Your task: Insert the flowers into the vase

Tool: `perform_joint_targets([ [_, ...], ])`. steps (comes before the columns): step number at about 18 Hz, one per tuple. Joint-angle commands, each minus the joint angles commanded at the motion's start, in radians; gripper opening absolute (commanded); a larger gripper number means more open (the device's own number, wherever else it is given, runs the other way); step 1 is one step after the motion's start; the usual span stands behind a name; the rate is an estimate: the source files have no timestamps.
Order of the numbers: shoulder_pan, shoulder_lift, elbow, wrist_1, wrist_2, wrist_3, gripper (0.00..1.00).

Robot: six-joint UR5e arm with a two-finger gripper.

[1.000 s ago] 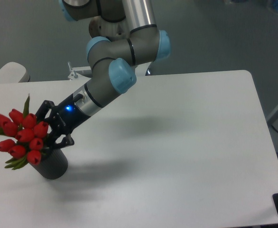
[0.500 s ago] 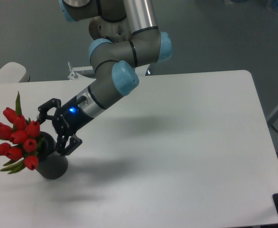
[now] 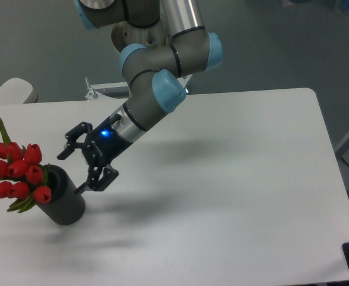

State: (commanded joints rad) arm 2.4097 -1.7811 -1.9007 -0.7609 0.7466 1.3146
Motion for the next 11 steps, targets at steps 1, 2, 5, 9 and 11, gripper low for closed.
perform_joint_targets([
  [1, 0.024, 0.015, 0.012, 0.0, 0.038, 0.0, 1.0],
  [2, 0.043, 0.023, 0.023, -0.002, 0.072, 0.0, 1.0],
  [5, 0.116, 0.026, 0.055, -0.002, 0.112, 0.0, 1.0],
  [9, 0.186, 0.014, 0.155, -0.009, 0.203, 0.0, 1.0],
  [11, 0.189, -0.015, 0.228, -0.015, 0.296, 0.002, 1.0],
])
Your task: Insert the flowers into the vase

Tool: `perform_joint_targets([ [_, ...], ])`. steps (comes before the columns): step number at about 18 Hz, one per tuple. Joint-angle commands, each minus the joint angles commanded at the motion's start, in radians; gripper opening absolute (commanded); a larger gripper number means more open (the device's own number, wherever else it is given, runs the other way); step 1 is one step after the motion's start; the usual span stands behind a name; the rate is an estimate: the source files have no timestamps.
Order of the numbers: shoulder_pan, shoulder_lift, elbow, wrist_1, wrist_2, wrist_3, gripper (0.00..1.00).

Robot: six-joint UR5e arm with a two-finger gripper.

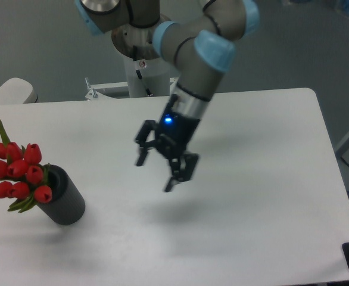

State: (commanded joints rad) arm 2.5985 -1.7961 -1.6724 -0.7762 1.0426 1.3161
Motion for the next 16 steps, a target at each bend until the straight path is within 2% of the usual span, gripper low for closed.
perform_joint_targets([
  [4, 0.002, -0.046, 0.104, -0.011, 0.103, 0.015, 1.0],
  [6, 0.006, -0.065, 0.146, -0.04, 0.132, 0.063, 1.0],
  [11, 0.014, -0.111, 0.289, -0.21, 0.217, 0.214, 1.0],
  [13, 0.018, -0.114, 0.303, -0.242, 0.22, 0.277, 1.0],
  [16, 0.034, -0.114, 0.303, -0.261, 0.229, 0.327, 1.0],
])
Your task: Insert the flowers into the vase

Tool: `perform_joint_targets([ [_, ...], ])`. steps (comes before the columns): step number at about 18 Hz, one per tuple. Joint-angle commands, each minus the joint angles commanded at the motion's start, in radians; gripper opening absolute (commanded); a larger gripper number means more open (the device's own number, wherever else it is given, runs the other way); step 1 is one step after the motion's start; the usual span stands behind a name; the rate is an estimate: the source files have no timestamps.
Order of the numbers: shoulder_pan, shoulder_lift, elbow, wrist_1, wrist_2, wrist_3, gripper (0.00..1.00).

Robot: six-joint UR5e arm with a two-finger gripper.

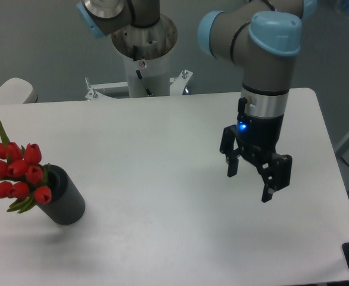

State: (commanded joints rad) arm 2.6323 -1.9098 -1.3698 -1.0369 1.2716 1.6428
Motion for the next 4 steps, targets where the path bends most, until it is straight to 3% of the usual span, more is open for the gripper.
perform_joint_targets([
  [4, 0.002, 0.0, 0.002, -0.005, 0.009, 0.002, 1.0],
])
